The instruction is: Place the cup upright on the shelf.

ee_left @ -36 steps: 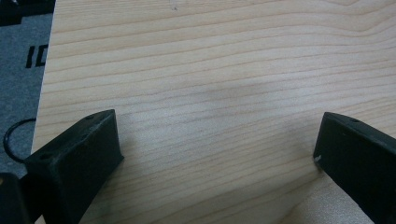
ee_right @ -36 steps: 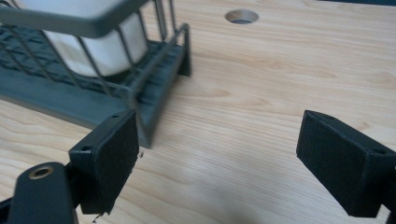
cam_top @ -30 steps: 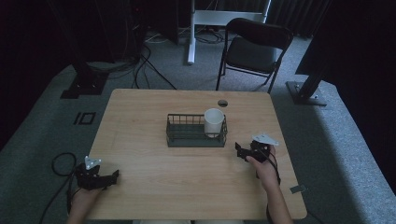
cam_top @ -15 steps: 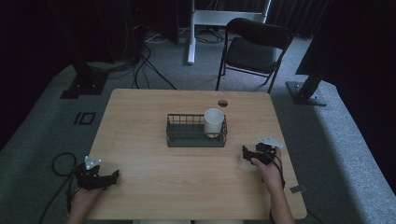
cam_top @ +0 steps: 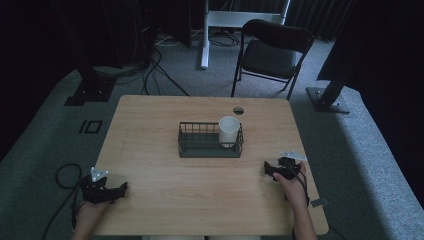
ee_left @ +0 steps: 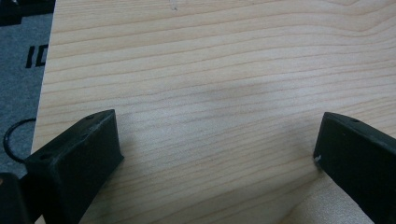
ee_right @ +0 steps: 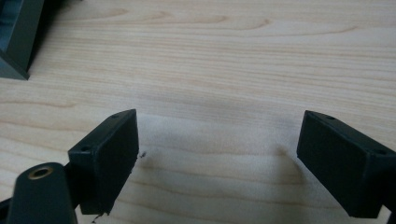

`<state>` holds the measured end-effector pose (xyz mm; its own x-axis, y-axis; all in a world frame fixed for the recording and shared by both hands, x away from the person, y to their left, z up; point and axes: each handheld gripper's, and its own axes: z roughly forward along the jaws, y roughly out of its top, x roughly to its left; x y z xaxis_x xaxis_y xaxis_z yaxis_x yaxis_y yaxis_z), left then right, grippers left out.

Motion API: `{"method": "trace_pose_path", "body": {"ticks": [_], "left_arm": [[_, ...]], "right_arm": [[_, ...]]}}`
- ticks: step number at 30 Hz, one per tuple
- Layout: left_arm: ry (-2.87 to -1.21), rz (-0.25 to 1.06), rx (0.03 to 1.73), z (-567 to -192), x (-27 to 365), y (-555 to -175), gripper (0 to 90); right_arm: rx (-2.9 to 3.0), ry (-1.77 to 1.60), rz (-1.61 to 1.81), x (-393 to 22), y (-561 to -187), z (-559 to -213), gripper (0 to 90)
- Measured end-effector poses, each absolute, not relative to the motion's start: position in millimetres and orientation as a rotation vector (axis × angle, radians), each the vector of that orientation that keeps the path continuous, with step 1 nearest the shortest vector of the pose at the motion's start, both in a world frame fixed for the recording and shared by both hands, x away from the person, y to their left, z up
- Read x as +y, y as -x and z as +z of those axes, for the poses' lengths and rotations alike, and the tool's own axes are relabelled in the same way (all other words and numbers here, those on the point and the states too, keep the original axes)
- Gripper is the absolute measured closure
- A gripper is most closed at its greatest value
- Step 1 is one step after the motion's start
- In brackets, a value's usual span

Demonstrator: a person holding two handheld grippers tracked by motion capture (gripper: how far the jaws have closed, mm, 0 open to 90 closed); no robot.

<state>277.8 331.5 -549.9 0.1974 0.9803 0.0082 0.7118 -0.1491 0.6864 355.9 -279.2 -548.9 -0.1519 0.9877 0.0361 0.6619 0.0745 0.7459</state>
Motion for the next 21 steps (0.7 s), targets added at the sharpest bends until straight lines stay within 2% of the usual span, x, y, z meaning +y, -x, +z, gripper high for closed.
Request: {"method": "trace_pose_path", "body": {"ticks": [21], "left_arm": [[-1.927, 0.634, 1.573, -549.9, 331.4, -277.8, 0.8]], "right_arm": [[1.908, -1.620, 0.831, -281.4, -355.6, -552.0, 12.6]]}}
